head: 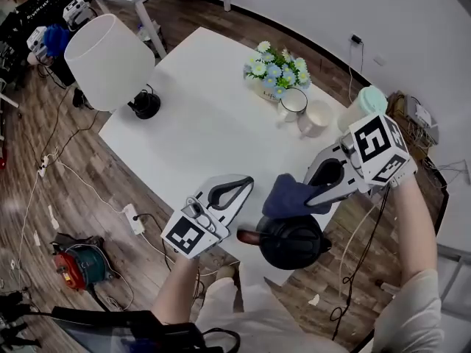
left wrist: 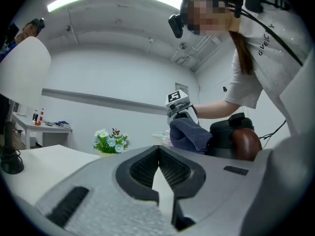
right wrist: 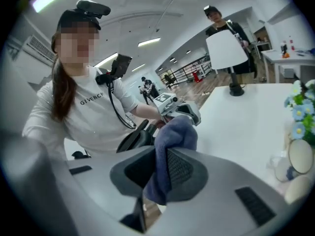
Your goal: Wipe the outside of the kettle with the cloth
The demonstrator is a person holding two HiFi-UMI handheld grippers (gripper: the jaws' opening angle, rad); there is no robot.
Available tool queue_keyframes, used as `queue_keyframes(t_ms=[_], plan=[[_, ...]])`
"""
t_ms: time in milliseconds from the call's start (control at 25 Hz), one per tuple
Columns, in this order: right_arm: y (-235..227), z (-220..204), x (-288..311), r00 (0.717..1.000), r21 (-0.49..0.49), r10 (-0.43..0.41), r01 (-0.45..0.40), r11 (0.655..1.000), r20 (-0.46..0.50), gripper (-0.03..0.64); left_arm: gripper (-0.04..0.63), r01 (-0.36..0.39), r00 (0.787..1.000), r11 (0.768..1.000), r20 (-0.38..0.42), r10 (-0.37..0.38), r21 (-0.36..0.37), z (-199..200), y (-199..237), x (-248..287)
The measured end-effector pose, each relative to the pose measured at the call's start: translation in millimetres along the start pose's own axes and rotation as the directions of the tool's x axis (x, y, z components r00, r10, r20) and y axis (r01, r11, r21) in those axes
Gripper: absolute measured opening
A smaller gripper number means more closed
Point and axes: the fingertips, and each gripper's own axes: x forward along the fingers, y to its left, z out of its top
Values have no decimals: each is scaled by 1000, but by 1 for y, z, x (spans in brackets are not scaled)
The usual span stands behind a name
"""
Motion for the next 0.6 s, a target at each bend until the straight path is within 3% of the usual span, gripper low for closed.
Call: queue_keyframes(t_ms=[120, 320, 600], plan=[[0, 1, 18, 987, 18, 118, -116, 993, -108, 51, 8, 24, 1000, 1000, -6, -24, -18, -1, -8, -7], [-22, -7, 42, 950, 63, 197, -187, 980, -243, 51, 8, 26, 1000, 999, 3, -26, -46, -6, -15, -11], [-44, -27, 67, 887, 149, 305, -269, 952, -348, 51, 8, -62, 998, 995, 20, 63, -75, -18, -3, -18]])
